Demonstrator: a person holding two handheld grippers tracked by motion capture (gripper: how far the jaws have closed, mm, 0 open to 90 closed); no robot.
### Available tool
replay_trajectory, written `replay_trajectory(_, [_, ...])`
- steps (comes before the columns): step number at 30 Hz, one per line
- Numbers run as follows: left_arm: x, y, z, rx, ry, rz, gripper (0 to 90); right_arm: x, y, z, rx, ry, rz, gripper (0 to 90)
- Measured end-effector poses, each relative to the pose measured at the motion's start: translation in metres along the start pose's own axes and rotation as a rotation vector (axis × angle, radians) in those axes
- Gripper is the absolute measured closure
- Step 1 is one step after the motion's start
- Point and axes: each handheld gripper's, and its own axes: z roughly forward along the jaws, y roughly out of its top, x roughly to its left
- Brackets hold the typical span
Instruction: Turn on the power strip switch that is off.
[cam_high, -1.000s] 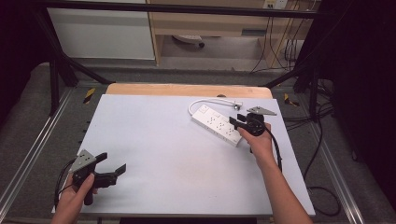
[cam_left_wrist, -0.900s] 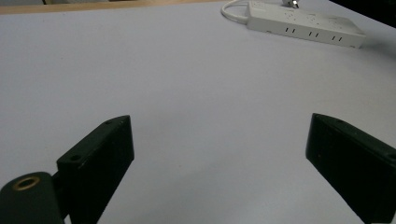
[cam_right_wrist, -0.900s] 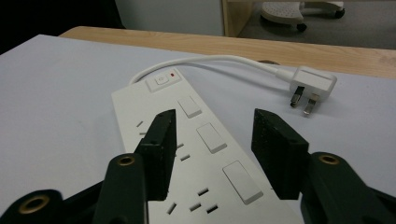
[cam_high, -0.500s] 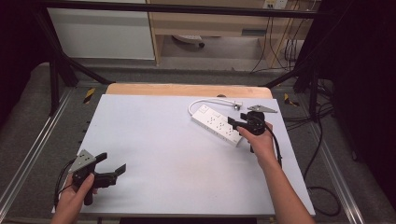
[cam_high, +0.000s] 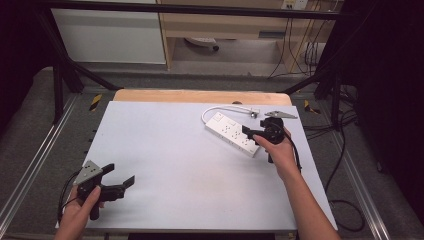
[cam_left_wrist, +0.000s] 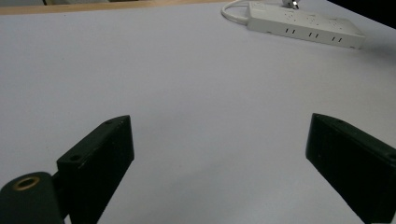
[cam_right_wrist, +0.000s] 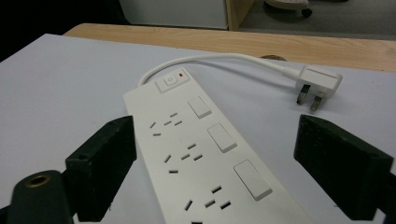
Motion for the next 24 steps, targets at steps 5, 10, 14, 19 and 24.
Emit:
replay_trajectory(5, [0.000, 0.000, 0.000, -0.001, 0.000, 0.000, 7.8, 0.002, 0.003, -0.004, -0.004, -0.007, -0.003, 6.3])
replay_trajectory(10, [0.000, 0.000, 0.000, -0.001, -0.001, 0.001, 7.8, 0.003, 0.004, -0.008, -0.004, -0.008, -0.004, 4.1])
replay_trajectory(14, [0.000, 0.000, 0.000, -0.001, -0.001, 0.001, 7.8, 0.004, 0.005, -0.011, -0.014, -0.026, 0.002, 4.3])
replay_trajectory(19, [0.000, 0.000, 0.000, 0.000, -0.001, 0.000, 7.8, 0.005, 0.006, -0.015, -0.044, -0.043, 0.002, 4.8])
replay_trajectory(24, [0.000, 0.000, 0.000, 0.001, -0.001, 0.000, 7.8, 0.006, 0.008, -0.022, -0.057, -0.049, -0.002, 5.1])
